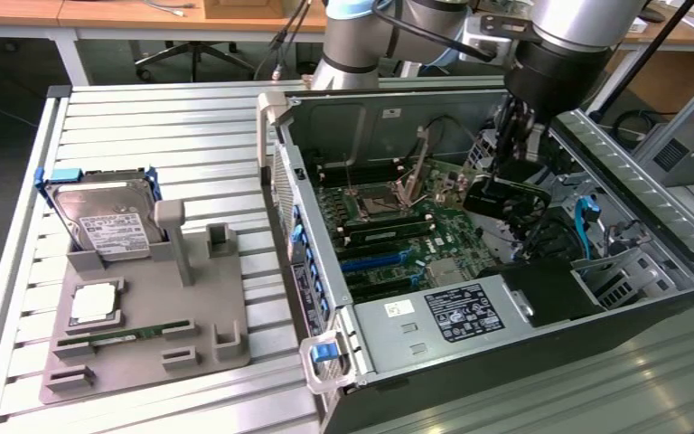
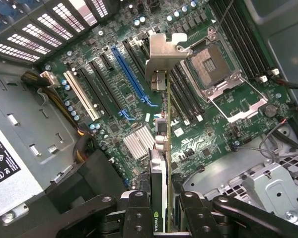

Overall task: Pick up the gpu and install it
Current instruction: 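Insert the gpu into the slot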

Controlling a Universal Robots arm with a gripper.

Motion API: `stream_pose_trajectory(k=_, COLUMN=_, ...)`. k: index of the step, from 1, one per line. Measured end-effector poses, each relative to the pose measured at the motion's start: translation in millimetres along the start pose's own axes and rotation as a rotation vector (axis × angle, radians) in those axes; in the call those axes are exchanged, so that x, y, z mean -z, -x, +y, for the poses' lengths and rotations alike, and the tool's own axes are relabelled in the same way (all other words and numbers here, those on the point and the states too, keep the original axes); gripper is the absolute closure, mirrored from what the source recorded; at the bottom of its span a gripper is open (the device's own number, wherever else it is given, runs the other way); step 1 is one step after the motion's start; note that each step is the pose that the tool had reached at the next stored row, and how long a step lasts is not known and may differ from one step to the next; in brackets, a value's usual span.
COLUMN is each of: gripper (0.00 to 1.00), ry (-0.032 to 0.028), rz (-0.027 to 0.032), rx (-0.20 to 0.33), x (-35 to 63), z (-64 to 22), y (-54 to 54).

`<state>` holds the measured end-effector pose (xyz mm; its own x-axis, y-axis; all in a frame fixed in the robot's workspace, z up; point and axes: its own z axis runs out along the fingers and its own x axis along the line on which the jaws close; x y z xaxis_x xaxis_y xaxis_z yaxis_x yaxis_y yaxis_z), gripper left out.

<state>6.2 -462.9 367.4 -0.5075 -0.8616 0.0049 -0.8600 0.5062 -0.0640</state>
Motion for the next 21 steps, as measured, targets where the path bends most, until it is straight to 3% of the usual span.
stream_pose_trajectory(k=21, gripper=0.73, ry=-0.0057, rz=0.0032, rx=0.091, x=-1.7, z=0.1, y=0.0)
